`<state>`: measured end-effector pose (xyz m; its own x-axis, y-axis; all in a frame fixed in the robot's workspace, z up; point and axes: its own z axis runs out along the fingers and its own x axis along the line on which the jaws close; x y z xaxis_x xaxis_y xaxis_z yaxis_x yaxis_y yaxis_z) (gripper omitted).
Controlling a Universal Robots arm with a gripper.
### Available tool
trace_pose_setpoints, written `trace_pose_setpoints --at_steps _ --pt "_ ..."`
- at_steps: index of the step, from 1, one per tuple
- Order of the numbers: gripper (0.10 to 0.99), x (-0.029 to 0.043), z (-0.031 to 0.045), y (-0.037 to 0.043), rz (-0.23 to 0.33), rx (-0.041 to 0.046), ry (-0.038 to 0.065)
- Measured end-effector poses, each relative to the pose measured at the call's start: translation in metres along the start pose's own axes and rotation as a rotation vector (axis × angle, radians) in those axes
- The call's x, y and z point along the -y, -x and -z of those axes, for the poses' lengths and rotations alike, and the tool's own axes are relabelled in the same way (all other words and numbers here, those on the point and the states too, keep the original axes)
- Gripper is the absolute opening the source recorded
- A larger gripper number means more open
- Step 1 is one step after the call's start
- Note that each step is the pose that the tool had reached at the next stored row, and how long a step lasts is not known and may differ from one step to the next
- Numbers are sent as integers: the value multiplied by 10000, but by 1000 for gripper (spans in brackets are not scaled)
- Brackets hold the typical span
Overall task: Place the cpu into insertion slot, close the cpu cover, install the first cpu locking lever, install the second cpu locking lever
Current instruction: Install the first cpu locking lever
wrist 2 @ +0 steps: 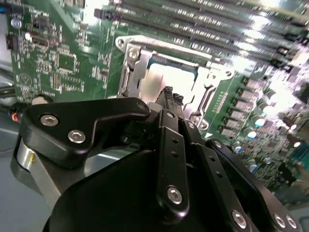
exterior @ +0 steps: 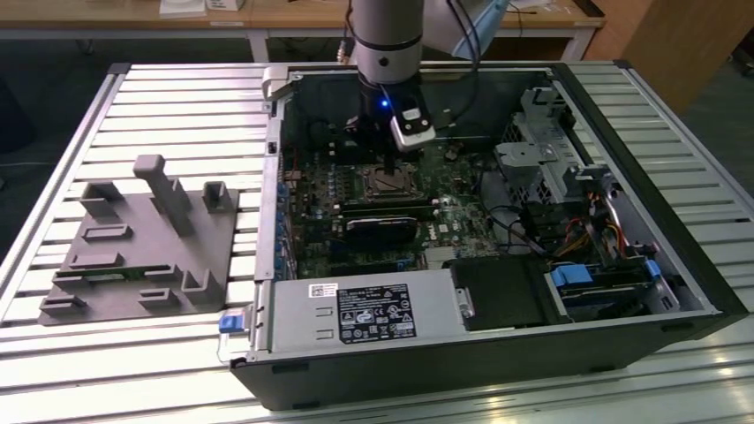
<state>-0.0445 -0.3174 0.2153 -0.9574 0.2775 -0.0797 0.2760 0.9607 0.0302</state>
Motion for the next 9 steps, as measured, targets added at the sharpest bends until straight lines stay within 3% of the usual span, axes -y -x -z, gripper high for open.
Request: trace_pose_setpoints --at_steps 4,9 --pt "106 32 -2 10 18 1 -231" --pt "106 66 -7 20 28 26 -358"
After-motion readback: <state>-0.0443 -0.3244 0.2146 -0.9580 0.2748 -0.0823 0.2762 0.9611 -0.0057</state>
